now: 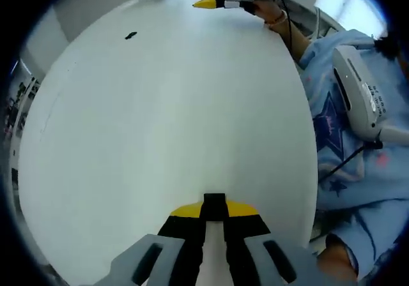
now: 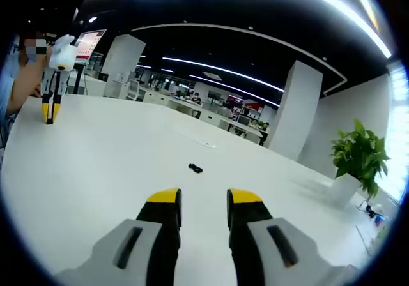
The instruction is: Snap the two parts of the plastic buckle together until the buckle closes and remains connected.
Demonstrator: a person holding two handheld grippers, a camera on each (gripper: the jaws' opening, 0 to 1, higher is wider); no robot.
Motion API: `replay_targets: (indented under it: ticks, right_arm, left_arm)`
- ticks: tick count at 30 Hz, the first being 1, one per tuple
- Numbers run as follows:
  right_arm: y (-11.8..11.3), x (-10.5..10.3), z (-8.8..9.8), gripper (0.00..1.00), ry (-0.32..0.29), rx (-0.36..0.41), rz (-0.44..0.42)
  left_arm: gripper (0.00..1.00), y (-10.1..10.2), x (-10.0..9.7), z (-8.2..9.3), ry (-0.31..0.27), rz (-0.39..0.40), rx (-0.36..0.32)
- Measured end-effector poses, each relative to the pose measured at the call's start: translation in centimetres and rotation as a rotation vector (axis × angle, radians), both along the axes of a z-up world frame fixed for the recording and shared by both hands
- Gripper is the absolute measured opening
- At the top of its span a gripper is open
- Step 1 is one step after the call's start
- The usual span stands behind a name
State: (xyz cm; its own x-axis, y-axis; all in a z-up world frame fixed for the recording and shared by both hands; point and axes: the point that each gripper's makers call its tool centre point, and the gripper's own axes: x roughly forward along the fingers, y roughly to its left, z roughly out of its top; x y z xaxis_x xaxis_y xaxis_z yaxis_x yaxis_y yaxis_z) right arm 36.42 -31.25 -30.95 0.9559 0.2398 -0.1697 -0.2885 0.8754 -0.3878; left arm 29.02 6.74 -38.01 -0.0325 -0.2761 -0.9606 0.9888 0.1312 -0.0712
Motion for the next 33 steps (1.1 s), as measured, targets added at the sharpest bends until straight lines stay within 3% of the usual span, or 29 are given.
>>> replay_targets:
  ticks: [6,11,20,33]
  right_arm:
    - [-0.4,0.1,0.1,0.28,-0.006,0.018,-0.011]
    - [-0.3,0.3,0.8,0.28,-0.018,0.157,0.008]
    - [0.4,0.7,2.4,0.28,-0.020,0.215,0.033]
    - [0.4,2.2,5.3,0.28,-0.024,0.201,0.071]
  left_arm:
    - [0.10,0.0,0.0,0.0,0.002,0.006,0.020]
    - [0.10,0.0,0.0,0.0,0.005,0.011,0.037]
    - [0.10,-0.2,-0.1,-0.2,0.015,0.023,0.056]
    - [0.10,-0.4,0.1,-0.3,0.025,0.055,0.083]
